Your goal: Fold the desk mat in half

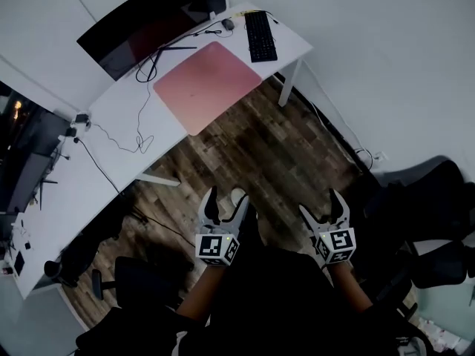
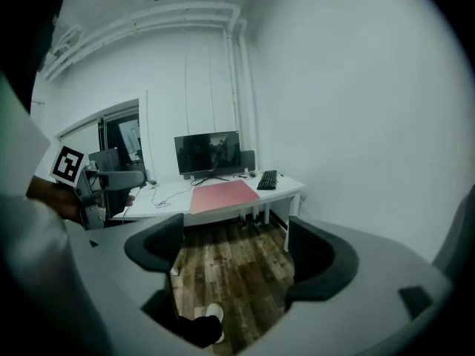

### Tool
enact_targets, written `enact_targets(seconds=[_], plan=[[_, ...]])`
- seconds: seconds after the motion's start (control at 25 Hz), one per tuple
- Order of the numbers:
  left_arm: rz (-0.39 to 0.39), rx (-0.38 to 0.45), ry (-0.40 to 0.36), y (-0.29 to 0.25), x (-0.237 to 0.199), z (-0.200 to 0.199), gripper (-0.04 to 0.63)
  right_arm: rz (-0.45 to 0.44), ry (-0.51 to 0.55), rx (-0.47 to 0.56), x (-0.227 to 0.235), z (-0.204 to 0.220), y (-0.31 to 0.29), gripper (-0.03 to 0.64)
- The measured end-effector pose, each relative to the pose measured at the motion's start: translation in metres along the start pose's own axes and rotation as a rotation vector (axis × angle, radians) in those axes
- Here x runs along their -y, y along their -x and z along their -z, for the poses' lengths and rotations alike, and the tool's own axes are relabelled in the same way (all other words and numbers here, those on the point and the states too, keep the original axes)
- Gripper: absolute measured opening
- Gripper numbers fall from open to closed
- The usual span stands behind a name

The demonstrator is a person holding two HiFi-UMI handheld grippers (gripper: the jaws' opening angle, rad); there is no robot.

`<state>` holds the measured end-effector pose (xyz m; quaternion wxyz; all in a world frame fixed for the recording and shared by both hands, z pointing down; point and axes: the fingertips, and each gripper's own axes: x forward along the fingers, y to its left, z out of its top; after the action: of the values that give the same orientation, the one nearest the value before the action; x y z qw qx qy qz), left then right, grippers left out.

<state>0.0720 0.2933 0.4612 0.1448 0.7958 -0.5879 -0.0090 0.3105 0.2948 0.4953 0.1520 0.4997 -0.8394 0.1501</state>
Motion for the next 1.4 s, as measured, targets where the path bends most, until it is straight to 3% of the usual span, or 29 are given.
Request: enact_targets(seconds=[0.28,0.48,0.76,1.2,1.4], plan=[[-0.031,0.001,-0.070,-0.075,-0.079,-0.055,0.367,-0.086,0.047,0.017,0.005,-0.087,-0.127,0.436],[-0.069,-0.053,-0.047,-0.106,-0.133,-0.067,0.367,-0.112,-0.025,-0.032,-0.007,-0.099,-0.191,0.436],[-0.110,-0.089,-0.034,-0.133,-0.187,-0.081,0.367,-0.148,-0.049,-0.065,-0.024,-0.118,-0.266,0.436],[-0.105,-0.028,0.089,-0.155,-0.225,-0.079,0.367,-0.137,0.015,-0.098,-0.036,-0.141,-0.303,0.436],[-0.127,0.023,0.098,-0.151,-0.256,-0.080,0.367,-0.118,0.076,-0.110,-0.045,-0.146,-0.306,0.436]])
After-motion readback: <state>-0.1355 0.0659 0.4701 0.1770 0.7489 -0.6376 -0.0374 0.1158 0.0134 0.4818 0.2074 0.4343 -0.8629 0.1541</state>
